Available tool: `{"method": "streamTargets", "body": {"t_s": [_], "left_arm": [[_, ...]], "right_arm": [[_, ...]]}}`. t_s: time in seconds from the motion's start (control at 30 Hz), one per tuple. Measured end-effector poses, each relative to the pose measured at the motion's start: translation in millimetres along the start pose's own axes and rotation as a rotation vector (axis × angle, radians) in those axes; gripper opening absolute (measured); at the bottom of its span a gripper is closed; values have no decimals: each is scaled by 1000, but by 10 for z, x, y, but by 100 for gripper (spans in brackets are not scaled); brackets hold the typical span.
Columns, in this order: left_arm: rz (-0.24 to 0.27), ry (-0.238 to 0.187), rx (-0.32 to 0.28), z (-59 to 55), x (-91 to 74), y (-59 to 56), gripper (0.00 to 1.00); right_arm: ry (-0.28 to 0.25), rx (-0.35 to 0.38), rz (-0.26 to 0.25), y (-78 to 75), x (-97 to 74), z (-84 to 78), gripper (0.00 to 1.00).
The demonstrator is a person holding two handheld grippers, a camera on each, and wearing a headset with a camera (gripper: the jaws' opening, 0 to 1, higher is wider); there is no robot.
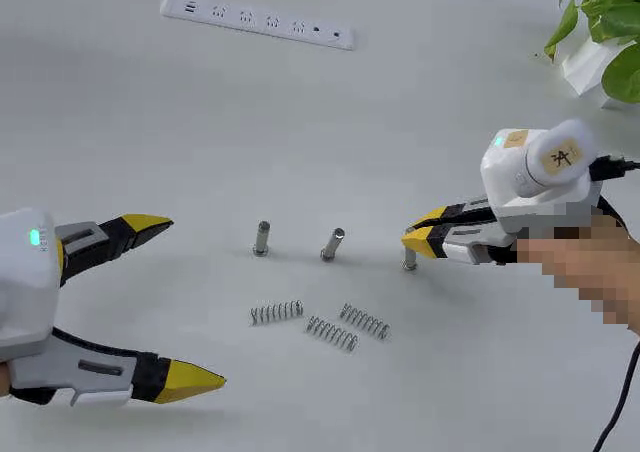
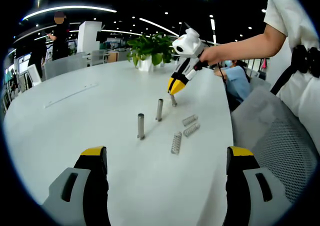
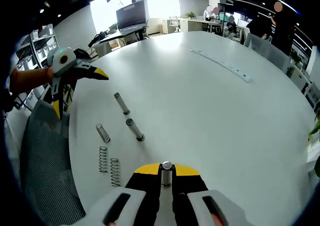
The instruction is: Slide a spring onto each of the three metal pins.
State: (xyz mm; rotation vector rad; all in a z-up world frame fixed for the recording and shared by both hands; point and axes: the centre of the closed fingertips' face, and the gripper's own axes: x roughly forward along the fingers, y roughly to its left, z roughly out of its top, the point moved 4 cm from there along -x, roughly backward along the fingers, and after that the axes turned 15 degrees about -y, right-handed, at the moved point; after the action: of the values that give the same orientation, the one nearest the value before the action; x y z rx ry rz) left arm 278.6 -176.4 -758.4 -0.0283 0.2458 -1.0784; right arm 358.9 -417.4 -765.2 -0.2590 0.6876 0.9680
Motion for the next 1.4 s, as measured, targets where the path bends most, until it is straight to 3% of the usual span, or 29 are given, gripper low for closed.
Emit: {"method": "streamTargets", "body": {"t_s": [0.57,0.77,1.4], "left_arm": [[2,-2,0,6,1,5,99],[4,-2,-2,7,5,7,98],[6,-4,-4,9,0,11,98]], "right_arm": [[-23,1,-4,39,-39,11,4],[-37,-14,-3,-33,-20,11,4],[-67,-52,-1,71,-14,3,4]]}}
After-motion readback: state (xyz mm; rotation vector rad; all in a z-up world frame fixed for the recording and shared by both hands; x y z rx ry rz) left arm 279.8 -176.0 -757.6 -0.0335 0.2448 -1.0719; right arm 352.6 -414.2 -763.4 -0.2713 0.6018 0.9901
